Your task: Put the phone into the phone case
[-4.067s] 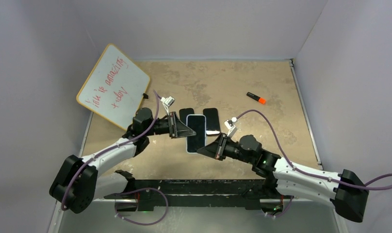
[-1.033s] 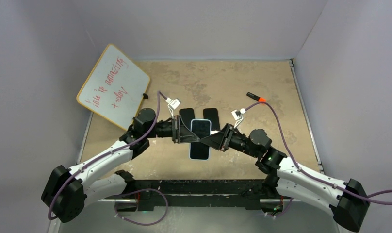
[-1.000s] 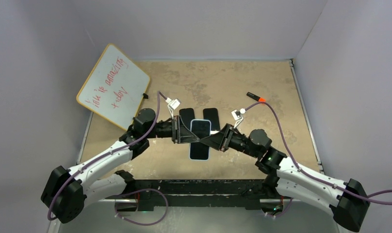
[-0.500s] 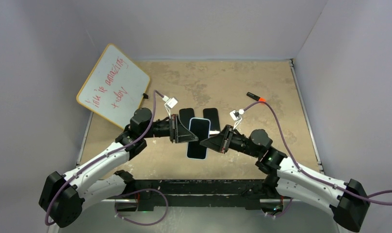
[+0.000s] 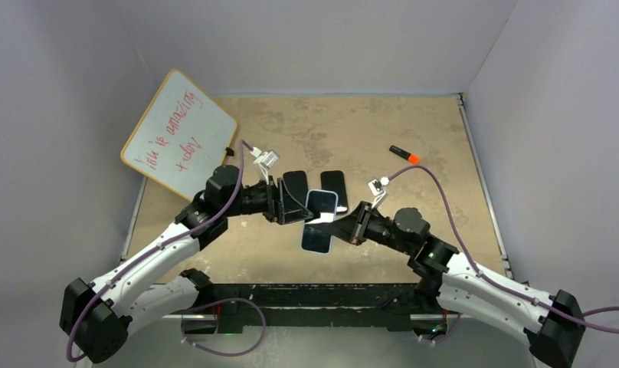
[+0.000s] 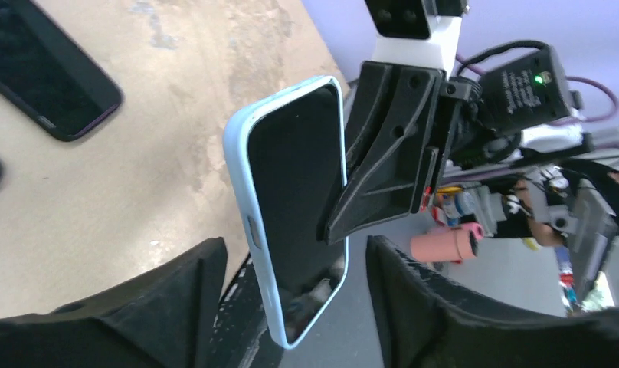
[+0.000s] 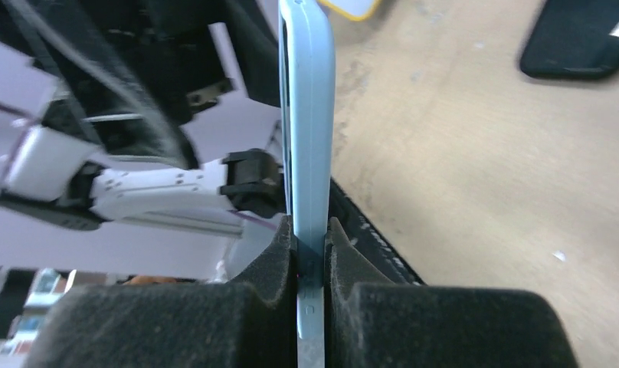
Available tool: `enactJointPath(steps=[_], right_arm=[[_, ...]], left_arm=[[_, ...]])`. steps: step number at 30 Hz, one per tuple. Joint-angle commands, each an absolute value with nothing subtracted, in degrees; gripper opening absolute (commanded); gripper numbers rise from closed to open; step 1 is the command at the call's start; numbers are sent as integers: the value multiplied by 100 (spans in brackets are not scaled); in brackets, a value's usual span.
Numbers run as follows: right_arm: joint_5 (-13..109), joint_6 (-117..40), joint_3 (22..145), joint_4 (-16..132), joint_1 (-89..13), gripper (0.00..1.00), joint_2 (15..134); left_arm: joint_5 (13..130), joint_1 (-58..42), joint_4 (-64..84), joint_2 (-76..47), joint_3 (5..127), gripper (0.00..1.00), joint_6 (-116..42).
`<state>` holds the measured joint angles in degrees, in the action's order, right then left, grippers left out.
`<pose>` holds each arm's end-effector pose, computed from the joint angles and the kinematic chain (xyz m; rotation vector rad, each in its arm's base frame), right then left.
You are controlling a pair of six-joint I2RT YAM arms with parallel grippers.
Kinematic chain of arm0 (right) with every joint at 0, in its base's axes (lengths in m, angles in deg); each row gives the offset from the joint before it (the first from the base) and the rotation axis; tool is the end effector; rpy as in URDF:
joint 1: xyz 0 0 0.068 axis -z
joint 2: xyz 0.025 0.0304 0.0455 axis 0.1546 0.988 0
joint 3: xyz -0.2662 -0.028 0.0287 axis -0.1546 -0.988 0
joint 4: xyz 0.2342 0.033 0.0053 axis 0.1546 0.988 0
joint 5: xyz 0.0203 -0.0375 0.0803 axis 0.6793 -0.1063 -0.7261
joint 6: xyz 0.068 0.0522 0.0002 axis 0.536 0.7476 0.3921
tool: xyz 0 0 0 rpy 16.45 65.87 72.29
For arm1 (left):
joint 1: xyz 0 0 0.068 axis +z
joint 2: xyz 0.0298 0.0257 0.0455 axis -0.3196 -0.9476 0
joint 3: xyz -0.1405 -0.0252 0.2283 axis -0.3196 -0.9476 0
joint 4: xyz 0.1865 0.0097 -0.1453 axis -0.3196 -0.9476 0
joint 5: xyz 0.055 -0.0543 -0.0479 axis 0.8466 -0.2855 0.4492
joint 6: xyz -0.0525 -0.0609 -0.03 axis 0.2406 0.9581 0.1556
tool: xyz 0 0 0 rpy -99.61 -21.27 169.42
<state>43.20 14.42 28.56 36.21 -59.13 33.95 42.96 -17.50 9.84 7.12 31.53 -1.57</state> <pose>0.1126 0.1600 0.2706 -0.0493 1.8008 1.6214 0.1540 -0.1688 0.2851 0.3280 2.0698 -1.5449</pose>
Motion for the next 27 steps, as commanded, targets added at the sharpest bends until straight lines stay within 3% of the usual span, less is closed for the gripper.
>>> enactJointPath(steps=[1,11,19,27], right_arm=[[5248,1073,3329,4931,-5865,0,3151],[6086,-1238,5161,7841,-5039,0,4350],[6120,-2614,5924,8317,-3993,0,5574],[4796,-3290,6606,8220,-2771,0,6949]], left_arm=[[4959,-1750,-319,584,3657,75,-1213],[5753,-1751,-1159,631,3641,81,-2252],[5949,-1765,-1215,805,3445,91,-2188],[5822,-1765,-1185,867,3507,92,-2271]])
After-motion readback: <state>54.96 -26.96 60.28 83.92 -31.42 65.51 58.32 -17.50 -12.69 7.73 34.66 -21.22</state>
